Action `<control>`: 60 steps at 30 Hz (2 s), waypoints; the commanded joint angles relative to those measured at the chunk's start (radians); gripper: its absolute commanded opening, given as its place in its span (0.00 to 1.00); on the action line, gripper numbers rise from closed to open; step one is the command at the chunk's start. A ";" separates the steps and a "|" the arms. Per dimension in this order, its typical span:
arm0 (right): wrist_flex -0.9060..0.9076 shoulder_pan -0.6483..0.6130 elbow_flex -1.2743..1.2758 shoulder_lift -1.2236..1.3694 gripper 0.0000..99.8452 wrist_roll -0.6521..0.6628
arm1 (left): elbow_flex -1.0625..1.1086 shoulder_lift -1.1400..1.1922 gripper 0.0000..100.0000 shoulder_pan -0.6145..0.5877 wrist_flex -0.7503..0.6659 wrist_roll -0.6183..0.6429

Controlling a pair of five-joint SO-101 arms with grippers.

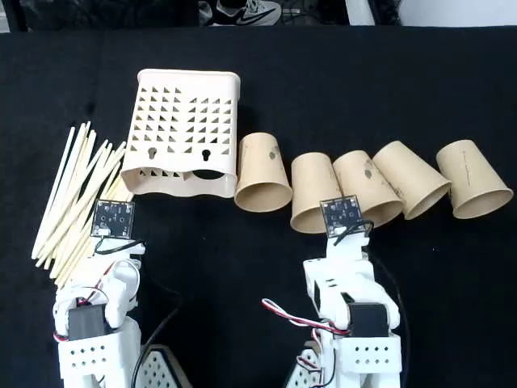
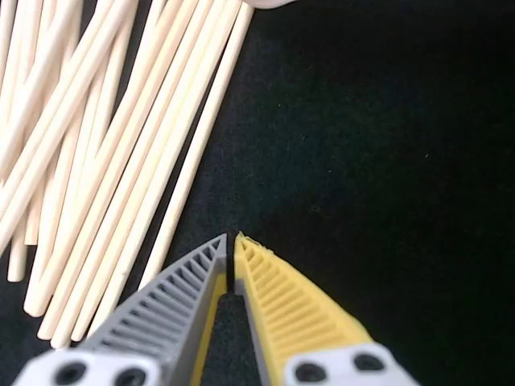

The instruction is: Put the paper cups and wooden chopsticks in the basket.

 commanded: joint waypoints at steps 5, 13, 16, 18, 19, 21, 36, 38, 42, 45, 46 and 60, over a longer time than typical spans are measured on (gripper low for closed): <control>0.003 -0.009 -0.004 -0.004 0.01 0.005 | 0.015 -0.011 0.03 0.007 -0.003 -0.003; 0.003 -0.009 -0.004 -0.004 0.01 0.005 | 0.015 -0.011 0.03 0.007 -0.003 -0.003; 0.003 -0.009 -0.004 -0.004 0.01 0.005 | 0.015 -0.011 0.03 0.007 -0.003 -0.003; 0.003 -0.009 -0.004 -0.004 0.01 0.005 | 0.015 -0.011 0.03 0.007 -0.003 -0.003; 0.003 -0.009 -0.004 -0.004 0.01 0.005 | 0.015 -0.011 0.03 0.007 -0.003 -0.003; 0.003 -0.009 -0.004 -0.004 0.01 0.005 | 0.015 -0.011 0.03 0.007 -0.003 -0.003; 0.003 -0.009 -0.004 -0.004 0.01 0.005 | 0.015 -0.011 0.03 0.007 -0.003 -0.003; 0.003 -0.009 -0.004 -0.004 0.01 0.005 | 0.015 -0.011 0.03 0.007 -0.003 -0.003; 0.003 -0.012 -0.004 -0.004 0.01 0.002 | 0.015 -0.011 0.03 0.007 -0.003 -0.003; 0.003 -0.009 -0.004 -0.004 0.01 0.000 | 0.015 -0.011 0.03 0.007 -0.003 -0.003; 0.003 -0.008 -0.004 -0.004 0.01 0.000 | 0.015 -0.011 0.03 0.007 -0.003 -0.003; 0.008 0.063 -0.050 -0.004 0.01 0.232 | 0.015 -0.011 0.03 0.005 0.043 -0.005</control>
